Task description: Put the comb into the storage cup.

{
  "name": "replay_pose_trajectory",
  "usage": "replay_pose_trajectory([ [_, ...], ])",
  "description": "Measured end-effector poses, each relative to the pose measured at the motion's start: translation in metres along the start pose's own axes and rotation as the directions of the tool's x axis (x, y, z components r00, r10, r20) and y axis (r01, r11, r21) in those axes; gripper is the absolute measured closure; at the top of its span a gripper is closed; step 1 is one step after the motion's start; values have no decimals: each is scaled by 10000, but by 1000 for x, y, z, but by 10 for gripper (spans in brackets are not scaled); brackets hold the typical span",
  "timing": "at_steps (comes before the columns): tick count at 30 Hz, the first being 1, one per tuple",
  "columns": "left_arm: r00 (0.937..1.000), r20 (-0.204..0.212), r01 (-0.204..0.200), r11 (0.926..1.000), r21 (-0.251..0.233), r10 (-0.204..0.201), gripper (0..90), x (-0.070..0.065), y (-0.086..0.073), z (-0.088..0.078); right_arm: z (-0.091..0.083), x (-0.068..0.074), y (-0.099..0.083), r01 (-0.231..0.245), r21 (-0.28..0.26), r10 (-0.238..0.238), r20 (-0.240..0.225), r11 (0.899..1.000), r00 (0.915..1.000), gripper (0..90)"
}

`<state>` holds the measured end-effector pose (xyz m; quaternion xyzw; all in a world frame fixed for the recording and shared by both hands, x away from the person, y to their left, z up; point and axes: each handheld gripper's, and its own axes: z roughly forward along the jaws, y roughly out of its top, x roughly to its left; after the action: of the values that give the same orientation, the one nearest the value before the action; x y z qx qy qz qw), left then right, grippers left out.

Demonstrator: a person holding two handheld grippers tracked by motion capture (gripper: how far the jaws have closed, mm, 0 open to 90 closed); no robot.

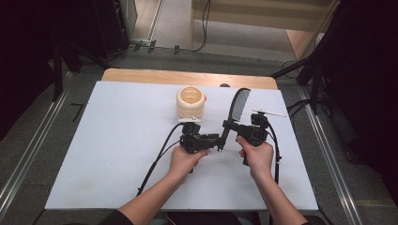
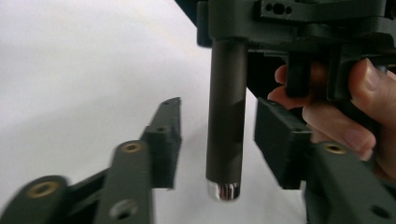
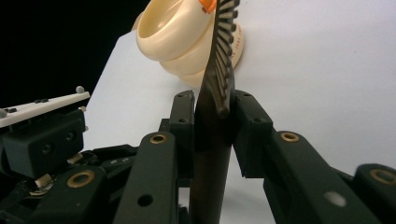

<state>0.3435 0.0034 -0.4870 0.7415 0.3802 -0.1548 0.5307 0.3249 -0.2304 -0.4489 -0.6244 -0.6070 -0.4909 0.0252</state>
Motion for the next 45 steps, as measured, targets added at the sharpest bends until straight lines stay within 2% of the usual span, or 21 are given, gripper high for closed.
replay_pose_trajectory([
  [8,9999,29,-117,9976,676,115,388,3,3,-12,0,-4,1,69,-4,-69,180,10000,9998,699],
  [10,9995,36,-319,9949,956,317,366,4,2,-15,0,-3,1,171,7,-171,245,9999,9996,699],
  [13,9979,-167,-597,9889,1358,626,353,7,1,-20,0,-3,0,262,12,-262,303,9997,9992,699],
  [14,9963,-278,-765,9867,1436,813,352,7,0,-23,0,-3,1,269,17,-270,302,9996,9992,699],
  [16,9956,-291,-832,9846,1539,887,352,8,0,-28,0,-3,1,319,-4,-319,306,9995,9990,699],
  [22,9964,-86,-815,9837,1601,840,330,10,1,-40,0,-3,1,445,20,-446,362,9990,9983,699],
  [25,9946,-194,-967,9800,1737,1015,330,10,1,-45,0,-2,1,513,35,-514,385,9987,9979,700],
  [27,9915,-320,-1178,9745,1911,1262,330,10,0,-49,0,-2,1,551,58,-553,380,9985,9977,700],
  [31,9900,-343,-1270,9705,2051,1368,307,12,-1,-58,-1,-2,1,583,57,-584,349,9983,9977,700],
  [35,9906,-331,-1234,9715,2024,1328,307,14,-1,-67,-1,-1,1,651,47,-653,379,9979,9971,700],
  [37,9953,-143,-910,9782,1864,953,308,16,0,-72,0,-1,1,736,50,-737,392,9973,9965,699],
  [38,9957,-125,-884,9795,1812,922,308,16,0,-74,0,-1,1,776,43,-777,393,9970,9962,700],
  [41,9899,-351,-1282,9742,1859,1370,308,15,-2,-80,0,-1,1,829,55,-831,397,9965,9958,700],
  [45,9862,-567,-1407,9681,2074,1555,308,17,-7,-88,0,-1,1,929,92,-932,465,9956,9946,700],
])
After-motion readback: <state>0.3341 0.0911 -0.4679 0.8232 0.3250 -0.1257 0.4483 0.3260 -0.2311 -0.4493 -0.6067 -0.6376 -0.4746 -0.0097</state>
